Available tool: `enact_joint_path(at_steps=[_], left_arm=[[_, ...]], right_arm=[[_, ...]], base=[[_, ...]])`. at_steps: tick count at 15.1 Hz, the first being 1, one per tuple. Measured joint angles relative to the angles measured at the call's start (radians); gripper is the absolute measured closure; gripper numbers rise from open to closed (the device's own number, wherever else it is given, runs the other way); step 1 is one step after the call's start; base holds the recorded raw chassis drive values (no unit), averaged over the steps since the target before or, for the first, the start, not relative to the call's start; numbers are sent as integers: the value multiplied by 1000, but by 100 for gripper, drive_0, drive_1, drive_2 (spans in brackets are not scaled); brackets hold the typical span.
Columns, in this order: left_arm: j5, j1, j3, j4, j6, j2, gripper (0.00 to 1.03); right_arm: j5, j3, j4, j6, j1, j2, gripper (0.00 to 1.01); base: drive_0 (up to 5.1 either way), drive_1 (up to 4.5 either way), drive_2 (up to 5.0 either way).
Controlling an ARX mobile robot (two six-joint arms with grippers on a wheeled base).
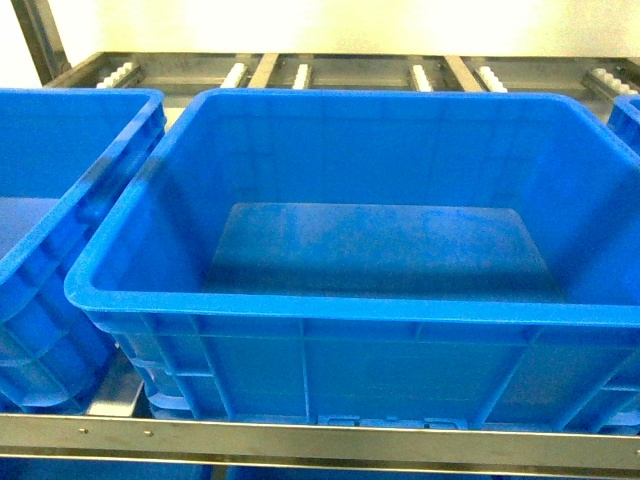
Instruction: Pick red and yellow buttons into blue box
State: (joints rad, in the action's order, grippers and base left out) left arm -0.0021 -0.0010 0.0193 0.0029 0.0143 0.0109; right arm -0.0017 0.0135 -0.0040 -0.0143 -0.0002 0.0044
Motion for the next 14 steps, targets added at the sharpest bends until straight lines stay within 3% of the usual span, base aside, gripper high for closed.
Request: enact_joint_path(at_steps=[8,11,14], left_arm=[[2,0,-5,-7,0,-1,101],[2,0,-5,-7,0,-1,70],[2,0,-5,-7,-1,-1,3]], right_arm=[[1,0,0,0,0,0,99],[1,0,0,0,0,0,68],[1,0,0,0,0,0,1]], base=[[0,0,0],[0,0,0],[0,0,0]])
